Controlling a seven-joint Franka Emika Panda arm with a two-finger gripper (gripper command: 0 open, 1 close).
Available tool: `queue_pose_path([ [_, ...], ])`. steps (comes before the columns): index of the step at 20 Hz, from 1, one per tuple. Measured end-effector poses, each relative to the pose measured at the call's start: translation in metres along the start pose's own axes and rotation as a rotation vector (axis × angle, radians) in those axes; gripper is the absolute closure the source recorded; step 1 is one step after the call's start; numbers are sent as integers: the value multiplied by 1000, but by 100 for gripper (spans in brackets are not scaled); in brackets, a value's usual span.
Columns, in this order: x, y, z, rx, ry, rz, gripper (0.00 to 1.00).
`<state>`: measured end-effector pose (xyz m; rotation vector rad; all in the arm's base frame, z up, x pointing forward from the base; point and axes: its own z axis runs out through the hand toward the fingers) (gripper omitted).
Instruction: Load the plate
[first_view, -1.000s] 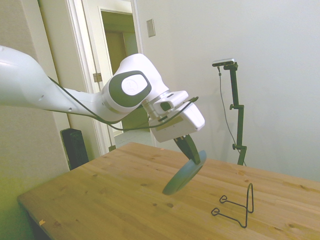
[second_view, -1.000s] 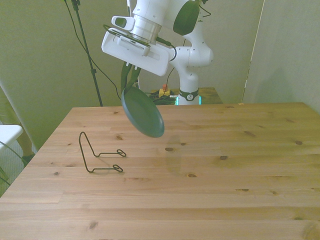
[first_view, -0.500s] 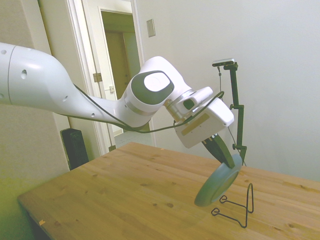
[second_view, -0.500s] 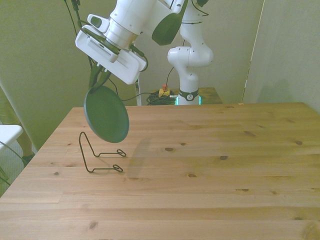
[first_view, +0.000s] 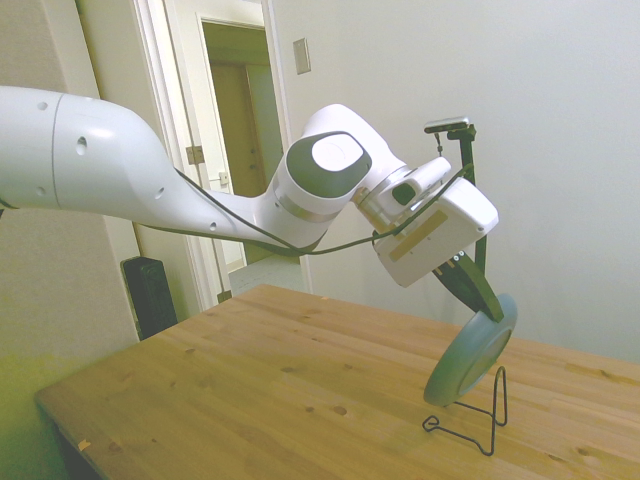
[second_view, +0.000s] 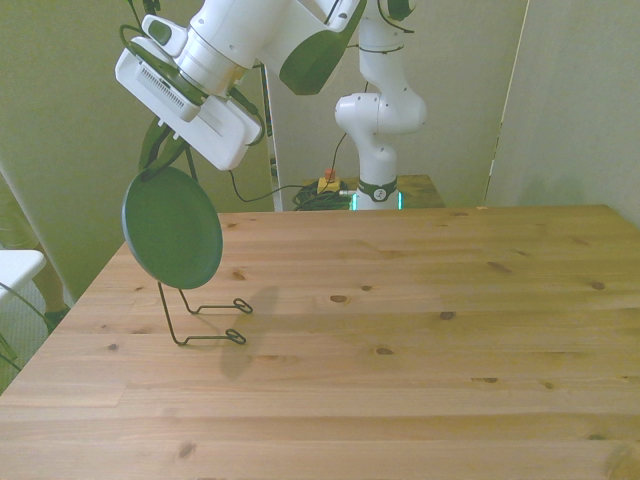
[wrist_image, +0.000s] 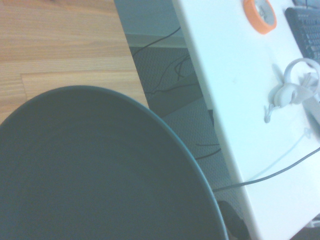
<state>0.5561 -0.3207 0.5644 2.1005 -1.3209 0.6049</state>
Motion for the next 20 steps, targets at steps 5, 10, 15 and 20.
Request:
queue_pose_path([
  [5,-7,-28,-10,-33,34,-56,100],
  [10,-11,-32,10,-69,26,-69,100],
  [15,-15,-40,21,-76,21,-82,100],
  [20,-16,-56,24,-74,30,-95,100],
])
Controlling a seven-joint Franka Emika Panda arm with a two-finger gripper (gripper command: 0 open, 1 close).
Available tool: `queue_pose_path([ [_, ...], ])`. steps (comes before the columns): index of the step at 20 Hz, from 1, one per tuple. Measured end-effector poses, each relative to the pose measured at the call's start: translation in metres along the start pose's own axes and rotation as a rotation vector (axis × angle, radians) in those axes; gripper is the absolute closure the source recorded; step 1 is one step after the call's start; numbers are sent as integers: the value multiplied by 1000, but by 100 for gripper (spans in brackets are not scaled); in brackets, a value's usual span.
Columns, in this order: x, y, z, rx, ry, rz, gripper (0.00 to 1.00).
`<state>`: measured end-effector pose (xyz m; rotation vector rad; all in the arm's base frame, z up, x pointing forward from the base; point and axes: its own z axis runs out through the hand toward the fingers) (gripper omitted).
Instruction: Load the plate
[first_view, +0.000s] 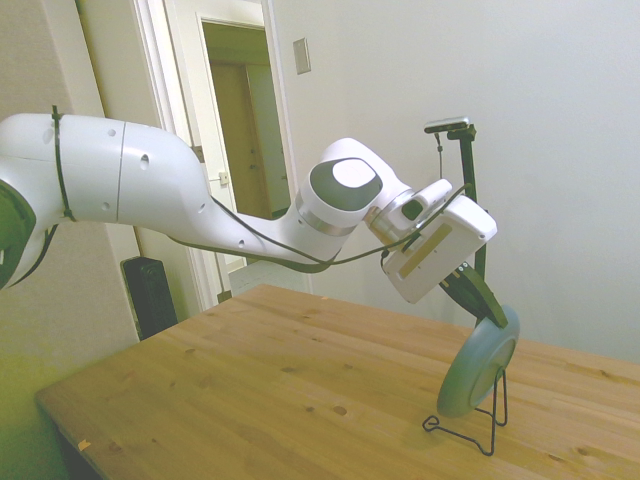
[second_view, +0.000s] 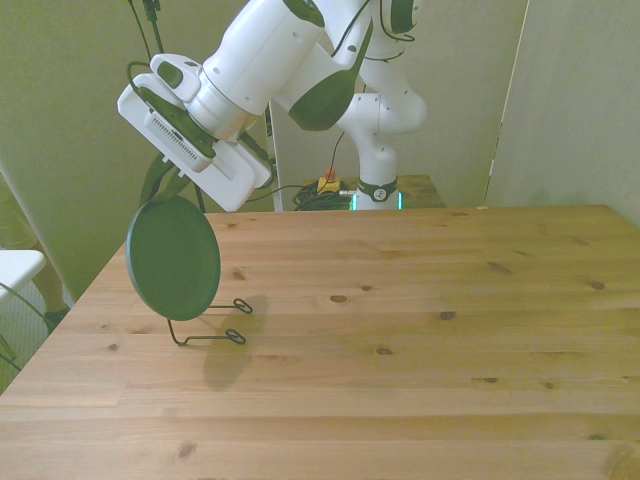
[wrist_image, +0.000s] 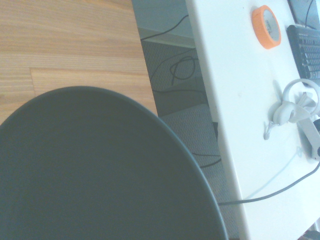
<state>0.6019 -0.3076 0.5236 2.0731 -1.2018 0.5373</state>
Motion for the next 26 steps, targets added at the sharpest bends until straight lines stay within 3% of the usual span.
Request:
queue_pose_path([
  [14,-18,-37,16,-11,-10,-52,100],
  [15,-19,-38,17,-14,-10,-54,0],
  [26,-25,-42,16,-44,-11,-73,0],
])
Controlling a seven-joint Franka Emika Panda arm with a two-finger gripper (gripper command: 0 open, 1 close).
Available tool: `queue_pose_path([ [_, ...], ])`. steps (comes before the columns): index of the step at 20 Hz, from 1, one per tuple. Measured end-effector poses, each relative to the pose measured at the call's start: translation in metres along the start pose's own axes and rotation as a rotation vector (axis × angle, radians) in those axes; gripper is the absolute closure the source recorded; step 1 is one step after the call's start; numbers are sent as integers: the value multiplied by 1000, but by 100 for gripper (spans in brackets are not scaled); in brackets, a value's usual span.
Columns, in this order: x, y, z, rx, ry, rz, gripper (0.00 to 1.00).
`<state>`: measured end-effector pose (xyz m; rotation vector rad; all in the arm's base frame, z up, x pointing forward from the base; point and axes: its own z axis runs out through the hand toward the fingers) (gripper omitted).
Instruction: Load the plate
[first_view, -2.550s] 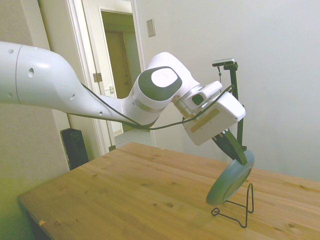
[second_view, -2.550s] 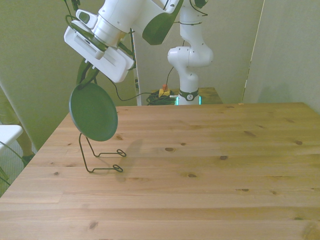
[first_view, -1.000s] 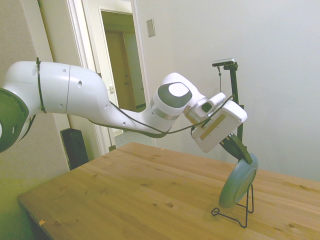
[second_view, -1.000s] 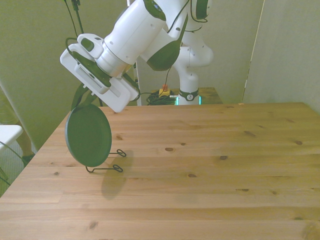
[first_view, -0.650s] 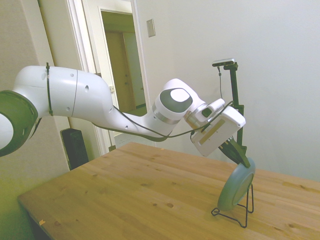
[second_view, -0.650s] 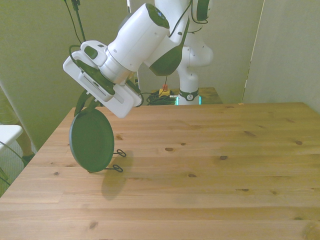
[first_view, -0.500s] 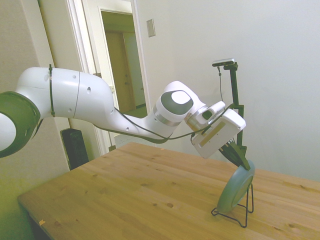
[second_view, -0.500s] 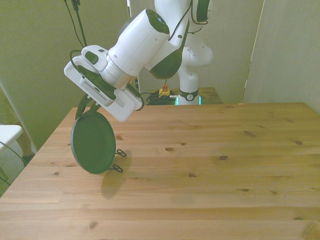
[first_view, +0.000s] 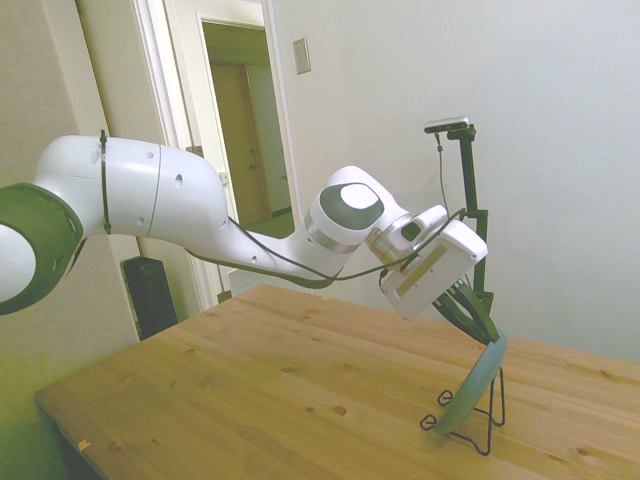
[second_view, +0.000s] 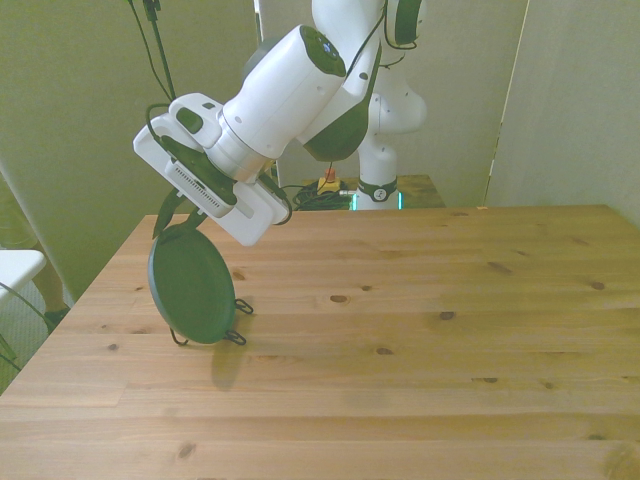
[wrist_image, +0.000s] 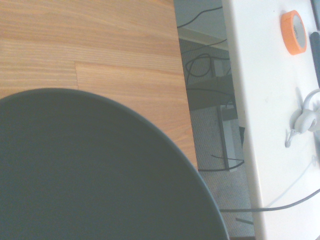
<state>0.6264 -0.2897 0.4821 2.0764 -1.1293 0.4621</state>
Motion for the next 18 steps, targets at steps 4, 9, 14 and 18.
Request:
queue_pose_path([
  [4,4,6,-8,8,8,12,0],
  [9,14,36,-72,86,40,50,0],
  [14,-29,48,-147,299,-107,-30,0],
  [18,-57,52,-158,449,-237,-116,0],
])
